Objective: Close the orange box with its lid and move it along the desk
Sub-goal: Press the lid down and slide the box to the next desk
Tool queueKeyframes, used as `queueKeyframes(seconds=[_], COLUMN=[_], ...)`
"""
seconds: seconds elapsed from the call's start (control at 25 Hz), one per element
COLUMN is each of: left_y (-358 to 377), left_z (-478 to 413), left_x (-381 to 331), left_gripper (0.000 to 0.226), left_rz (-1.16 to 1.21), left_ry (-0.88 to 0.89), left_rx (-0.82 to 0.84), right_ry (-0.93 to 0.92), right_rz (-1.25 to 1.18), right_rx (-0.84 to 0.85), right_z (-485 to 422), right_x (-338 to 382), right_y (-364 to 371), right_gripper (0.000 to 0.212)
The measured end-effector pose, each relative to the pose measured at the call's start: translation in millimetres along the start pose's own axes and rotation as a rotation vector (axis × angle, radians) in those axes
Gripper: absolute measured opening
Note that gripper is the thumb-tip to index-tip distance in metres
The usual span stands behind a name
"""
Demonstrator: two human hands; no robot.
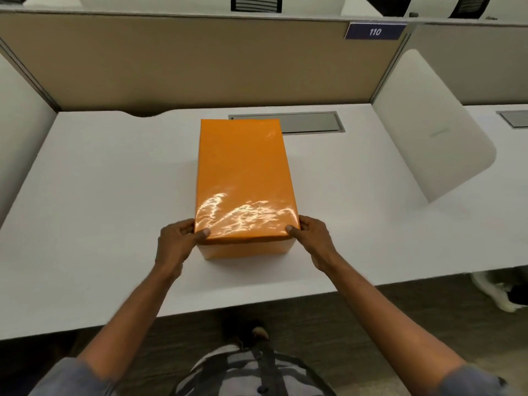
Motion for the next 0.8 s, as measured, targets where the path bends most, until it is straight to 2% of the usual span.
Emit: queueKeyframes(seconds=[0.12, 0.32, 0.56, 0.8], left_y=[-1, -2, -37, -107], left_z=[2, 25, 24, 4], left_x=[-1, -19, -38, -67], left_gripper=[0.056, 0.046, 0.045, 0.051], left_rz=[-0.020, -0.185, -0.108, -0.083], left_ry=[-0.016, 0.152, 0.190, 0.228], left_rx=[-0.030, -0.143, -0.181, -0.262], right_ry=[0.019, 0.009, -0.091, -0.185], right_rz=[-0.030, -0.041, -0.121, -0.144], right_rx=[0.009, -0.001, 0.049, 0.116], right_z=[-3, -3, -5, -28], right_x=[0, 6, 48, 106], right_y=[1, -3, 13, 77], right_gripper=[0.014, 0.036, 0.047, 0.053])
Point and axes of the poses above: each hand's wrist, its own z-axis away from the middle knuckle, its own y-axis out of the palm, x = y × z, the point moved 6 cm from there along -z, towards the middle knuckle, and after that the axes turned 3 degrees about z, right-handed, at the moved point
